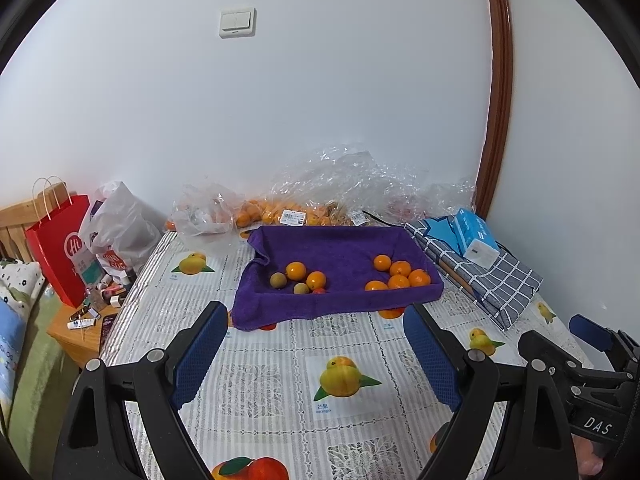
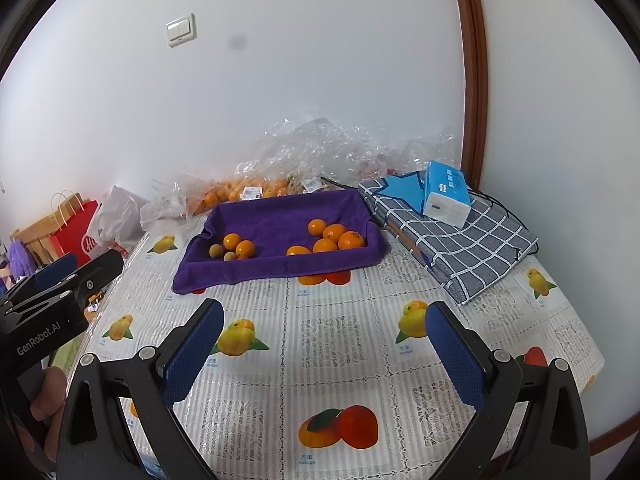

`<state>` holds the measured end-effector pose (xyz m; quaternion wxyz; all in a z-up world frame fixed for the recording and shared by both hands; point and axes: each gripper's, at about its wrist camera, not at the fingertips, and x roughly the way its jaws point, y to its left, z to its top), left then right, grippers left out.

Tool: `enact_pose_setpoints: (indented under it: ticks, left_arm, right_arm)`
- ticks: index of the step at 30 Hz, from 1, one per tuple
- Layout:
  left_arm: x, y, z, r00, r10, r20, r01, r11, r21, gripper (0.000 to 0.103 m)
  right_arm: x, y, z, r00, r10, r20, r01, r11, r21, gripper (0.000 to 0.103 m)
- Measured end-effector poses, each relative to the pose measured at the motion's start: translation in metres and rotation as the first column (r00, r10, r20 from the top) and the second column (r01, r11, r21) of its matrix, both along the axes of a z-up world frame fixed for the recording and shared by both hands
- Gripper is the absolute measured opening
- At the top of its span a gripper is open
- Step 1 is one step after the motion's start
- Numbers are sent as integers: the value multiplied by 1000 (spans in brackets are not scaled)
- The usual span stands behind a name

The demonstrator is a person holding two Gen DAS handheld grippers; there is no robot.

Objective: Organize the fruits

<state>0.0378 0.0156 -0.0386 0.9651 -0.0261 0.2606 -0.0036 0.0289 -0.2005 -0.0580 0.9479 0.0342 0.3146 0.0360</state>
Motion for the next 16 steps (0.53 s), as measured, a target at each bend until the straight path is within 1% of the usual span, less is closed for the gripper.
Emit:
enact_pose_setpoints:
  ticks: [12,16]
  left_arm:
    - [0,6,1,1000,-1,-1,1,1000,-1,89]
    - [-2,8,1,1000,-8,20,8,1000,-4,89]
  right_arm:
    - [-1,0,1,1000,-1,2,1,1000,7,100]
    - [-2,4,1,1000,0,4,0,1000,4,100]
